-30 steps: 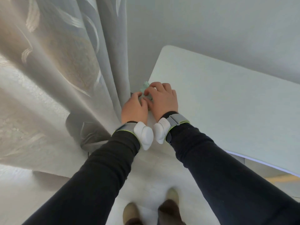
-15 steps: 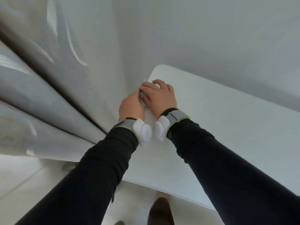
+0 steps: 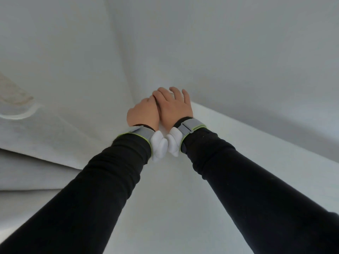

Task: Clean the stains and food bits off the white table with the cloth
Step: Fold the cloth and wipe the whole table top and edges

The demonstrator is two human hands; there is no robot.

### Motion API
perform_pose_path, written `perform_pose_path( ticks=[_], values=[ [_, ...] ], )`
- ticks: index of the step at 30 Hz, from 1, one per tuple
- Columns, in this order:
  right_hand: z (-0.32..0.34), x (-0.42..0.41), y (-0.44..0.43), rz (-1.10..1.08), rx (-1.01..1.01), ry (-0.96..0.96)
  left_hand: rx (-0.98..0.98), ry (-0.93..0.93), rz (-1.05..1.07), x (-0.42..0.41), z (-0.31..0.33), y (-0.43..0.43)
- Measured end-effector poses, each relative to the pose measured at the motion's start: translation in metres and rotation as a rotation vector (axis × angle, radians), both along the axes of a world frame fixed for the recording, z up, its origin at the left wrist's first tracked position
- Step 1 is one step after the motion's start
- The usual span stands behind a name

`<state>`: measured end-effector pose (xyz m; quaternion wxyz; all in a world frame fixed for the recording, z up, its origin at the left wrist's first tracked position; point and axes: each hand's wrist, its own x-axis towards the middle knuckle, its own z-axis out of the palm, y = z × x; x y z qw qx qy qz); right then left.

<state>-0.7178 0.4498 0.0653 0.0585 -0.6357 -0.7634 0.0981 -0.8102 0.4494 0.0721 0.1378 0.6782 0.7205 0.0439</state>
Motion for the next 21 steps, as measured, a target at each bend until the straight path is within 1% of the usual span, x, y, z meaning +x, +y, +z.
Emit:
perform_pose_path(
  ticks=[2,5,8,11,17,21],
  values=[
    [0.001,0.005,0.005,-0.023,-0.021,-0.005,0.001,0.045,-0.032,0.005,-0.001,0.007],
    [0.002,0.013,0.005,-0.059,-0.033,0.003,-0.006,0.058,-0.076,0.007,-0.001,0.016],
    [0.005,0.020,0.003,-0.100,-0.051,0.031,-0.013,0.016,-0.149,0.008,-0.001,0.022],
    [0.004,0.031,-0.002,-0.191,-0.089,0.069,-0.008,0.005,-0.282,0.016,-0.002,0.025],
    [-0.001,0.076,-0.032,-0.353,-0.079,0.070,-0.035,0.049,-0.477,0.067,0.001,0.006],
    [0.000,0.100,-0.058,-0.408,-0.059,0.032,-0.022,0.064,-0.522,0.092,0.000,-0.013]
  ],
)
